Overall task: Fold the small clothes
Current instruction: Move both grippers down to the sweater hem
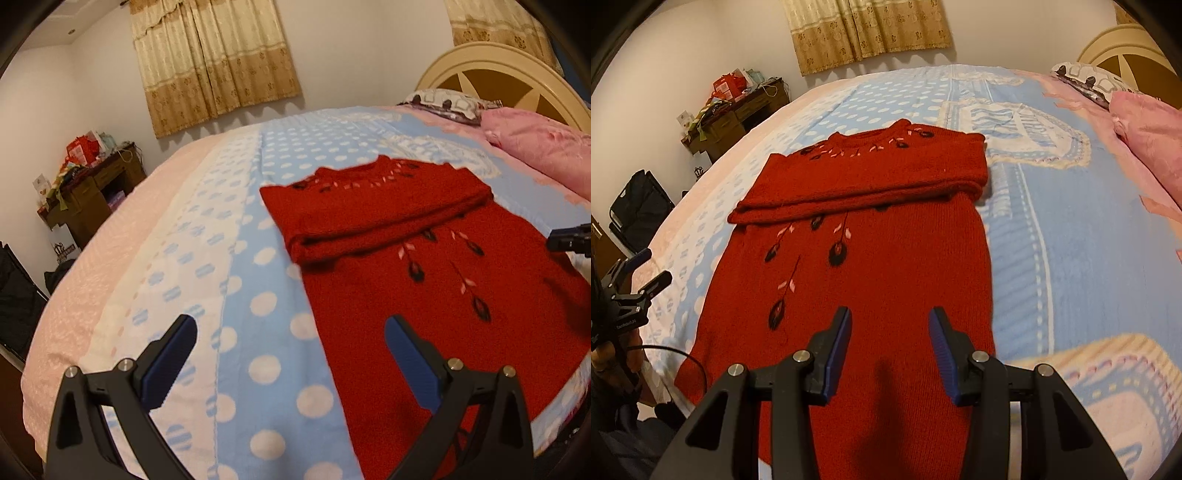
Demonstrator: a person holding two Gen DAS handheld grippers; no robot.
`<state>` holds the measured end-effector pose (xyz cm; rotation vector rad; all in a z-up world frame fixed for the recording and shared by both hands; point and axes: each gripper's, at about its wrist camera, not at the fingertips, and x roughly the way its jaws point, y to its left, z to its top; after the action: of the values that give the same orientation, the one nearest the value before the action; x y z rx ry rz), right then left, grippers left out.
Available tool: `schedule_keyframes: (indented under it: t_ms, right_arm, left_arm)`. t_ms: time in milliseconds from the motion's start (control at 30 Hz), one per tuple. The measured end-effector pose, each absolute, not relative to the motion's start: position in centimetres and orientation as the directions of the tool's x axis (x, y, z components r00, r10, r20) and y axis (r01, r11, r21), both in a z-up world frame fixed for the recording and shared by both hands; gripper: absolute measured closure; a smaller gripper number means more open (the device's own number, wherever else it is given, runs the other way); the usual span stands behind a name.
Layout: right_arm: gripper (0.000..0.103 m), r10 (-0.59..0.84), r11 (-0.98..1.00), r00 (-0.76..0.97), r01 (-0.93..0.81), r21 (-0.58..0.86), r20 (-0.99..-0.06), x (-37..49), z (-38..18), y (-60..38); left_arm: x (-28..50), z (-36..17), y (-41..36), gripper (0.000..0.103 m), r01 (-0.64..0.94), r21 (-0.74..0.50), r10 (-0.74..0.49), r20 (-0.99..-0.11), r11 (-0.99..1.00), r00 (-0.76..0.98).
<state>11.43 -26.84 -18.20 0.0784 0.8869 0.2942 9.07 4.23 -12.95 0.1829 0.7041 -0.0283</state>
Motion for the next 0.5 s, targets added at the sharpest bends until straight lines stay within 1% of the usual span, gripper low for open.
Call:
schedule_keyframes:
  t_ms: [233, 367, 500]
  right_arm:
    - [0.057, 0.261, 0.964, 0.587, -0.206, 0.17, -0.766, 8.8, -19.3, -27.3]
    - [0.057, 0.239, 0.969, 0.585, -0.194, 0.152, -0.775, 7.1, -20.0, -27.7]
    - [0.057, 0.237, 0.971, 0.586, -0.176, 0.164, -0.775, 5.5, -20.7, -28.6]
  left_arm:
    - [7.0, -14.8, 4.7, 0.0, 0.137, 0.1, -0.022, -0.726, 0.985, 0.687]
    - [5.8, -16.3, 4.0, 0.0, 0.17, 0.12, -0.02, -0.758, 0.978, 0.652]
    - [4.9, -17.6, 4.0, 0.0, 0.188, 0.083, -0.05, -0.792, 0.979, 0.608]
